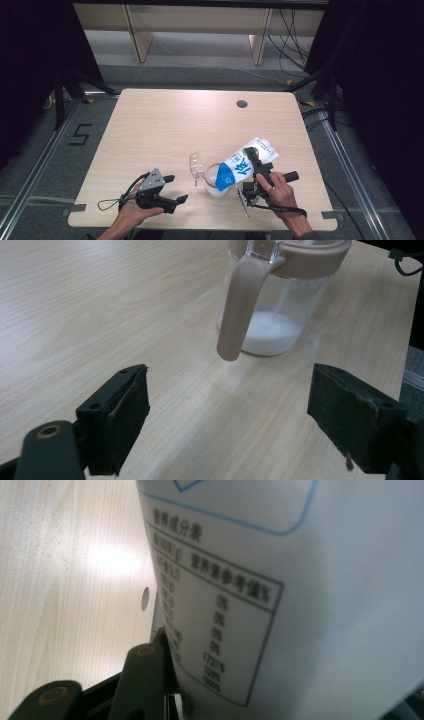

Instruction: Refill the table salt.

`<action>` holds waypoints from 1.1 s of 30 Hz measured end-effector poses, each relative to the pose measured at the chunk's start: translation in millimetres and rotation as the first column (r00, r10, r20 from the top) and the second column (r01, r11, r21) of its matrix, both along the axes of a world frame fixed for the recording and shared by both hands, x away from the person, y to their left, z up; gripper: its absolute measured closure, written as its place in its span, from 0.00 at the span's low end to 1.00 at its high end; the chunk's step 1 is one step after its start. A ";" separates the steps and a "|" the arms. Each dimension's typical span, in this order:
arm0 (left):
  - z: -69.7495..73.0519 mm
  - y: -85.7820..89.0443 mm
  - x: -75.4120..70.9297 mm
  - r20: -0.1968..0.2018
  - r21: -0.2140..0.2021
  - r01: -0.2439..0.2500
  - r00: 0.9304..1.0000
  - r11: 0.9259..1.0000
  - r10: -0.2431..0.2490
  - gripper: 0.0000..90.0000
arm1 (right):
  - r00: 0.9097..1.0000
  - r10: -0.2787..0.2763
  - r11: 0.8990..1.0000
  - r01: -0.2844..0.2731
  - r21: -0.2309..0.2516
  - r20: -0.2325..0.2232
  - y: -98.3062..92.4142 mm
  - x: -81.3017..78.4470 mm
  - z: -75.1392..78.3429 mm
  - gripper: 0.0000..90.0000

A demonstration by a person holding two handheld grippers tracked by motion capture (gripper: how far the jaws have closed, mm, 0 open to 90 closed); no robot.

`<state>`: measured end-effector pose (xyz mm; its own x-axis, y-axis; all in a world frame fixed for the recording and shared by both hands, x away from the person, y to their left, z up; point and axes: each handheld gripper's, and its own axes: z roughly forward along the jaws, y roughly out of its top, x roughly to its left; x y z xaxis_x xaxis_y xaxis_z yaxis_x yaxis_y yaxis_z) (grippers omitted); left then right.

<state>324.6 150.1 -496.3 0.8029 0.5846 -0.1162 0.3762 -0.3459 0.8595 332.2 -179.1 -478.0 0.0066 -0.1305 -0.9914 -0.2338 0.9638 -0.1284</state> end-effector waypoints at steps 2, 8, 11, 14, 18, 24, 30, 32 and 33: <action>0.2 0.0 -0.3 0.001 0.003 -0.005 1.000 1.000 0.005 0.18 | 1.000 0.013 1.000 -0.013 -0.007 0.014 0.4 0.7 1.4 0.62; 0.0 -0.1 0.0 0.000 0.001 0.000 1.000 1.000 0.000 0.18 | 0.999 0.027 1.000 -0.027 -0.010 0.021 0.5 1.5 1.8 0.63; 0.0 -0.1 -0.1 0.000 0.000 0.000 1.000 1.000 0.000 0.18 | 1.000 0.016 1.000 -0.016 0.011 0.008 0.0 1.1 -0.5 0.63; 0.0 -0.1 -0.1 -0.001 0.000 0.000 1.000 1.000 0.000 0.18 | 1.000 0.024 1.000 -0.024 -0.008 0.016 0.7 1.1 0.9 0.63; 0.0 -0.1 -0.1 0.000 0.000 0.000 1.000 1.000 0.000 0.18 | 1.000 0.023 1.000 -0.023 0.007 0.017 0.5 0.7 -0.4 0.63; 0.0 -0.1 -0.1 0.000 0.001 0.000 1.000 1.000 0.000 0.18 | 1.000 -0.004 1.000 0.004 0.023 0.005 0.0 -0.7 -2.3 0.63; -0.2 -0.2 -0.1 0.000 -0.003 0.001 1.000 1.000 -0.001 0.18 | 1.000 -0.002 1.000 0.002 0.006 0.011 0.4 -0.7 -1.2 0.63; -0.2 -0.2 -0.1 0.000 -0.002 0.002 1.000 1.000 -0.002 0.18 | 0.999 0.026 0.999 -0.026 -0.021 0.028 1.2 0.8 1.1 0.63; -0.2 -0.2 -0.4 -0.001 -0.002 -0.001 1.000 1.000 0.001 0.18 | 1.000 0.017 1.000 -0.017 -0.018 0.025 1.3 0.1 0.8 0.63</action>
